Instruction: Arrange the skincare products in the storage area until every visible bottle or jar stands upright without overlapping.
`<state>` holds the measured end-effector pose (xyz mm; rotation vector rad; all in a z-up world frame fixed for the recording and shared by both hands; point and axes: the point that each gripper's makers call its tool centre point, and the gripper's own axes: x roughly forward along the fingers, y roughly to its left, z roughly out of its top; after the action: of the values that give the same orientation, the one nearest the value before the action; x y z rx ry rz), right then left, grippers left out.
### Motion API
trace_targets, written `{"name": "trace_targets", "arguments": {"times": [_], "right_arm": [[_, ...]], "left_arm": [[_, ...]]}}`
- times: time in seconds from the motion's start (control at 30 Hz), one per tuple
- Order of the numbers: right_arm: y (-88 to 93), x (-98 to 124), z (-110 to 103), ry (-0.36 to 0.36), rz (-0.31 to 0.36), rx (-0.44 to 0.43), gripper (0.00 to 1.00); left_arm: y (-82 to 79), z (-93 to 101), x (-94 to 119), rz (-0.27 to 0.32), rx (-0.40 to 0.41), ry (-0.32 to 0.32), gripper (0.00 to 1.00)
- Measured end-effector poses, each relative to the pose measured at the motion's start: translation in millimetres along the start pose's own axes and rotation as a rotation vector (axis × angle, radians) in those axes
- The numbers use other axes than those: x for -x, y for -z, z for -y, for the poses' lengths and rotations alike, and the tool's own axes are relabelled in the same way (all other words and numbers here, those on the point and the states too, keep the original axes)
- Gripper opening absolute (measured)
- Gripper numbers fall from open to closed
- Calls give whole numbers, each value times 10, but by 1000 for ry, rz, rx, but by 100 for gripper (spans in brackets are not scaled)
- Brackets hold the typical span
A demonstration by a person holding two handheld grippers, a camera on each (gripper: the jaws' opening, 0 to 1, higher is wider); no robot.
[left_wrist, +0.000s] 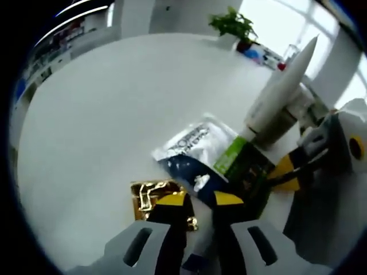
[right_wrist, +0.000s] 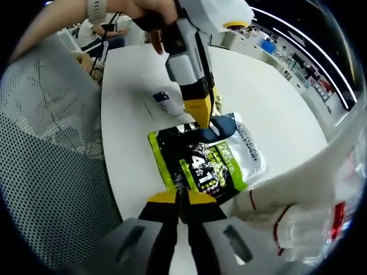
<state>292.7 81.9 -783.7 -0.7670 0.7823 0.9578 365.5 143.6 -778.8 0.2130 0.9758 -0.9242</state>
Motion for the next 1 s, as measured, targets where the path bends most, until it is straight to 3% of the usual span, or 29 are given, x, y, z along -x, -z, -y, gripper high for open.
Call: {"name": "trace_targets", "arguments": {"times": [0.43, 0.73, 1.0], "right_arm": [[4, -4, -29, -14, -5, -15, 3], [1, -10, -34, -27, -16, -1, 2], [-8, -9, -46, -24, -17, 24, 2]], "left_arm": [[-16, -3, 60, 16, -5, -22, 14], [-149, 158, 179, 67, -37, -33, 15], [-236, 264, 395, 104, -100, -107, 19]]}}
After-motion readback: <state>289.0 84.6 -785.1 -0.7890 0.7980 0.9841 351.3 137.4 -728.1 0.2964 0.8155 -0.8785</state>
